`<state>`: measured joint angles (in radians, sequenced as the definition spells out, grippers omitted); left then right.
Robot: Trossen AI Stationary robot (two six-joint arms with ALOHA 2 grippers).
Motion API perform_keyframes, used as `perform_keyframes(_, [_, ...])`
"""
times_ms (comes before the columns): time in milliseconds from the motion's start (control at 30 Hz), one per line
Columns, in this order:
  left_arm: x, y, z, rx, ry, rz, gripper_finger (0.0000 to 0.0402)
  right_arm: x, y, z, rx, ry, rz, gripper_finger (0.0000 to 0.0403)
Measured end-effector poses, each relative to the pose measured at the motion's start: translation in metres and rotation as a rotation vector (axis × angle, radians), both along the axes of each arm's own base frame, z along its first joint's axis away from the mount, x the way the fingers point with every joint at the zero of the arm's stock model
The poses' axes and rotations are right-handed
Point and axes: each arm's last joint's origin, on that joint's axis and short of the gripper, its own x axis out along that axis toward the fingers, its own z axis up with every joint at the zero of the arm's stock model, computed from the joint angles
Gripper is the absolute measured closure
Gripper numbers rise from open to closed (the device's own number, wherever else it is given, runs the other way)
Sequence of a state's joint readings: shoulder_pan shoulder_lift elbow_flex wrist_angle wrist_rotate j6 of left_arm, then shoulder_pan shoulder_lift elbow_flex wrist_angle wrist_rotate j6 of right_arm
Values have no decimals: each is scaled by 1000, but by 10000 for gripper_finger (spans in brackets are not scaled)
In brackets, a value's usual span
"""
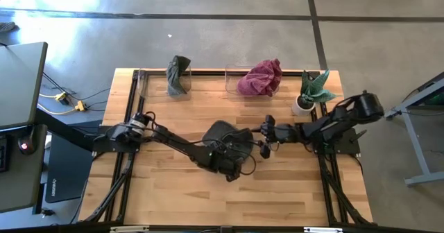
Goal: Pick & Place hat
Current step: Put the black cap into the left transparent bin
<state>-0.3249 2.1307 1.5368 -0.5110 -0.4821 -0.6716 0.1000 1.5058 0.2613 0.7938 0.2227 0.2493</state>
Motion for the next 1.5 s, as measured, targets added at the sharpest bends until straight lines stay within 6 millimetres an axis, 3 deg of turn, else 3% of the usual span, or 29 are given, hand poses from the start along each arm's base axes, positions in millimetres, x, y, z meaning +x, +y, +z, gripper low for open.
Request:
perform_keyframes(267, [6, 7, 2, 6, -34, -12, 312, 34, -5, -16, -34, 68, 7, 221])
perform_keyframes(433, [4, 6, -1, -21, -10, -30, 312, 34, -7, -19, -84, 77, -47, 317])
perform_keyframes(567, [5, 6, -19, -76, 19, -27, 312, 31, -8, -18, -186, 89, -101, 392])
perform_keyframes(700, [5, 6, -19, -135, 48, -58, 312, 29, 0, -17, -285, 97, -163, 378])
perform_keyframes(867, [5, 5, -19, -164, 58, -76, 312, 26, 8, -17, -405, 133, -166, 398])
perform_keyframes(1167, [7, -11, 14, -141, 23, -140, 312, 27, 13, -12, -369, 119, -64, 368])
perform_keyframes(1267, [4, -16, 22, -75, 47, -130, 312, 23, 15, -1, -363, 119, -26, 345])
perform_keyframes(1500, [11, -21, 33, 25, -64, -115, 312, -2, 14, 36, -226, 143, 56, 248])
